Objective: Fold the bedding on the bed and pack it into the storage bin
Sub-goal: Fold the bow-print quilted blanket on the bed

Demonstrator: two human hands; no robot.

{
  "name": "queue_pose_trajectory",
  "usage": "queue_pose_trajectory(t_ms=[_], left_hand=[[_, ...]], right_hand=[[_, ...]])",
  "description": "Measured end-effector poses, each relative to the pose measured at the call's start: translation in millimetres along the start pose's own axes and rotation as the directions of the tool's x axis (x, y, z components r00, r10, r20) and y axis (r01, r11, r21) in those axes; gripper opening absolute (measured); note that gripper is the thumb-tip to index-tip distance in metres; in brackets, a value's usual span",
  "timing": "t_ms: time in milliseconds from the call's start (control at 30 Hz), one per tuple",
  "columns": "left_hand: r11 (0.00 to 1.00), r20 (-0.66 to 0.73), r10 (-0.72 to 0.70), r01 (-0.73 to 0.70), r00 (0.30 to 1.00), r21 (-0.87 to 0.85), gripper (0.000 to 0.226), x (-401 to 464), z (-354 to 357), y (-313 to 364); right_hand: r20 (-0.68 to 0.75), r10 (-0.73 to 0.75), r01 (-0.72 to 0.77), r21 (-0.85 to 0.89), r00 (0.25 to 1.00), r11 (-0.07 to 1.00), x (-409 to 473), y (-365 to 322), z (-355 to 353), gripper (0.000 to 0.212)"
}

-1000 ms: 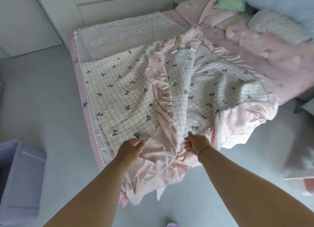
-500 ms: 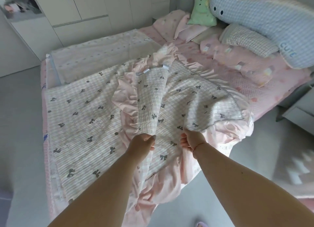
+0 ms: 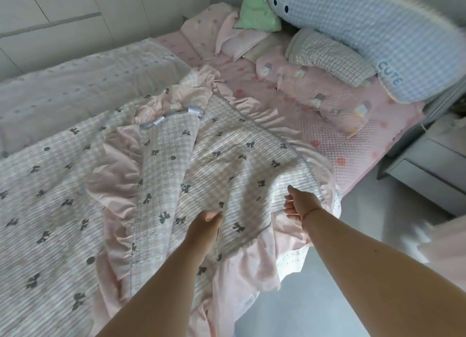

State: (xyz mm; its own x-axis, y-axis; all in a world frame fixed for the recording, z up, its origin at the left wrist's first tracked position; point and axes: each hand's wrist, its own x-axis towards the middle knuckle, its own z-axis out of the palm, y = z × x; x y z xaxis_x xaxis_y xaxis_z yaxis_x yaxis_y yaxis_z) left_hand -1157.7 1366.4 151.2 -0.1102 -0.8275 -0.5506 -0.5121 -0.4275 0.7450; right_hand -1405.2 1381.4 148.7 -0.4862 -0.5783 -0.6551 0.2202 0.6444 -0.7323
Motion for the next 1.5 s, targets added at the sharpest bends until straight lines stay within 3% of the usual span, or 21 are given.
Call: queue_pose_trajectory(t_ms=[67, 167, 267, 367, 567, 633, 767, 933, 1000, 1100, 1167, 1233, 1300, 1433, 1500], left_hand=[[0.999, 0.036, -0.015, 0.013, 0.999, 0.043, 0.014, 22.4, 5.5, 7.9], [0.995, 0.123, -0.06, 0.05, 0.991, 0.089, 0.017, 58.3, 12.7, 18.6], [0.983, 0.148, -0.08, 0.053, 0.986, 0.173, 0.037, 95.3, 21.6, 27.1], [0.98, 0.154, -0.073, 0.042, 0.985, 0.195, 0.043, 122.1, 32.0, 37.4], [0.979, 0.123, -0.192, 0.182, 0.974, 0.09, 0.05, 173.7, 53.3, 46.3], [0.966, 0.099, -0.257, 0.256, 0.961, 0.022, 0.052, 188.5, 58.5, 42.7], [0.936, 0.104, -0.351, 0.352, 0.931, 0.006, 0.055, 204.2, 79.2, 36.3], [0.927, 0.051, -0.375, 0.376, 0.926, -0.01, 0.057, 214.7, 105.5, 43.8], [0.921, 0.022, -0.39, 0.39, 0.921, -0.015, 0.059, 217.0, 108.3, 43.3], [0.922, 0.001, -0.387, 0.387, 0.922, 0.003, 0.058, 217.0, 109.6, 44.5], [0.932, 0.007, -0.361, 0.361, 0.932, 0.025, 0.058, 215.5, 111.2, 44.0], [0.939, 0.019, -0.342, 0.342, 0.939, 0.037, 0.056, 212.4, 112.0, 46.1], [0.941, 0.034, -0.338, 0.336, 0.941, 0.046, 0.055, 211.6, 109.7, 46.7], [0.945, 0.089, -0.326, 0.328, 0.941, -0.006, 0.051, 208.6, 107.7, 47.7], [0.948, 0.098, -0.311, 0.316, 0.945, -0.045, 0.05, 205.2, 107.6, 46.2]], right_hand=[[-0.029, 0.003, -0.004, -0.027, 1.0, 1.0, 21.3, -7.5, -10.5, 0.033], [-0.088, 0.008, -0.013, -0.06, 0.996, 0.998, 52.1, -14.0, -29.7, 0.031], [-0.143, 0.006, -0.02, -0.099, 0.99, 0.995, 88.3, -22.6, -42.6, 0.03], [-0.148, -0.008, -0.019, -0.178, 0.989, 0.984, 123.1, -33.5, -49.3, 0.032], [-0.166, -0.048, -0.025, -0.414, 0.985, 0.91, 196.9, -56.1, -54.4, 0.052], [-0.135, -0.006, -0.057, -0.457, 0.991, 0.888, 220.2, -57.9, -53.8, 0.054], [-0.065, 0.102, -0.121, -0.494, 0.993, 0.861, 254.4, -54.2, -50.6, 0.081], [0.212, 0.144, -0.006, -0.544, 0.967, 0.839, 269.7, -56.0, -38.9, 0.059], [0.289, 0.039, 0.146, -0.593, 0.957, 0.792, 273.9, -57.4, -37.5, 0.058], [0.279, -0.211, 0.342, -0.603, 0.937, 0.721, 274.1, -62.7, -37.3, 0.031], [0.316, -0.196, 0.354, -0.592, 0.928, 0.724, 273.0, -63.9, -37.1, 0.025], [0.392, -0.052, 0.327, -0.678, 0.918, 0.658, 275.3, -61.0, -45.2, 0.027], [0.365, 0.046, 0.282, -0.786, 0.93, 0.549, 284.2, -65.8, -65.8, 0.029], [0.184, -0.065, 0.195, -0.924, 0.981, 0.329, 304.1, -106.6, -110.1, 0.046], [0.121, -0.189, 0.166, -0.956, 0.974, 0.243, 305.6, -118.6, -108.4, 0.06]])
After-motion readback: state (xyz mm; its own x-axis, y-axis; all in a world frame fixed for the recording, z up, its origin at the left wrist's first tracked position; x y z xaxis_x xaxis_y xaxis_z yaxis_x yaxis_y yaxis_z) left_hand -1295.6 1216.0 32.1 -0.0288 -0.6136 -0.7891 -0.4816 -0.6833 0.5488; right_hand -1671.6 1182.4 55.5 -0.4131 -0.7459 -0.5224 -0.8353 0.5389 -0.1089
